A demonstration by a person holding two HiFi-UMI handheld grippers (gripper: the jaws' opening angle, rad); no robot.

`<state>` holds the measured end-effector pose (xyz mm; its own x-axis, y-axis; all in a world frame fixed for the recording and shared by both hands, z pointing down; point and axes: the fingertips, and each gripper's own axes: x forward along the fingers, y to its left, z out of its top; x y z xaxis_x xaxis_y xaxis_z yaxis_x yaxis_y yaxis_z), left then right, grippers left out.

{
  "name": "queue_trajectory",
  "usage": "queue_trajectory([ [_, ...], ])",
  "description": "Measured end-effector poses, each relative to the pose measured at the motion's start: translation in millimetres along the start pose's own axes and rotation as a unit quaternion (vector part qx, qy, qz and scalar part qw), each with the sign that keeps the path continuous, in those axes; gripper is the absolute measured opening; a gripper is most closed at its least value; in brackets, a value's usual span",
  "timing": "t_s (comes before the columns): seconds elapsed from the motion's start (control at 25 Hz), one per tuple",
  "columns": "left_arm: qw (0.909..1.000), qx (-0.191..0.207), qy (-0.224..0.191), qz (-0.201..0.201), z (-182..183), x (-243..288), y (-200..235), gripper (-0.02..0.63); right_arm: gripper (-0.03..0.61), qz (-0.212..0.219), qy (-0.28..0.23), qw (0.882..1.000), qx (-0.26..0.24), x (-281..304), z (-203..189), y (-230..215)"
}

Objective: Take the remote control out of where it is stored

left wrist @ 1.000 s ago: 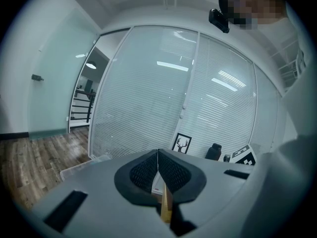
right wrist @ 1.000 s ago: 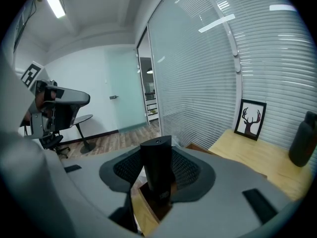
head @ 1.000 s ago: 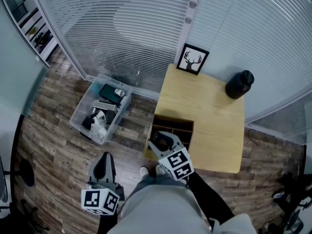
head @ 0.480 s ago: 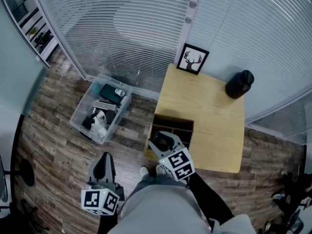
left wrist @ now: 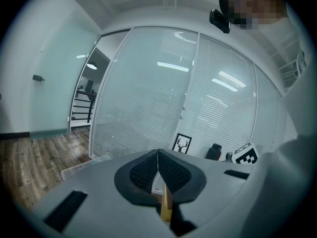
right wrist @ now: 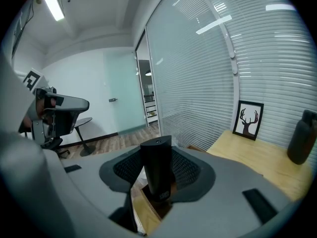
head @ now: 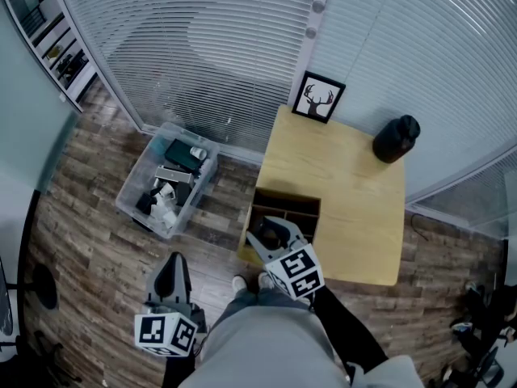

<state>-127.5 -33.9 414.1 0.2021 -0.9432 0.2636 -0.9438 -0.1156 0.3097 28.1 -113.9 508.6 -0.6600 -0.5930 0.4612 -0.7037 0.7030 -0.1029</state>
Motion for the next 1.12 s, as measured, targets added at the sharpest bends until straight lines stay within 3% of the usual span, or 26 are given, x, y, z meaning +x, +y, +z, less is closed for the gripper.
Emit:
queue_trajectory([
  [1.12,1.0,0.001,-0.002,-0.004,-4.4,-10.4,-3.1,0.009,0.176,-0.008,-0.017,1.0,0.0,-13.8,9.1,3.4],
])
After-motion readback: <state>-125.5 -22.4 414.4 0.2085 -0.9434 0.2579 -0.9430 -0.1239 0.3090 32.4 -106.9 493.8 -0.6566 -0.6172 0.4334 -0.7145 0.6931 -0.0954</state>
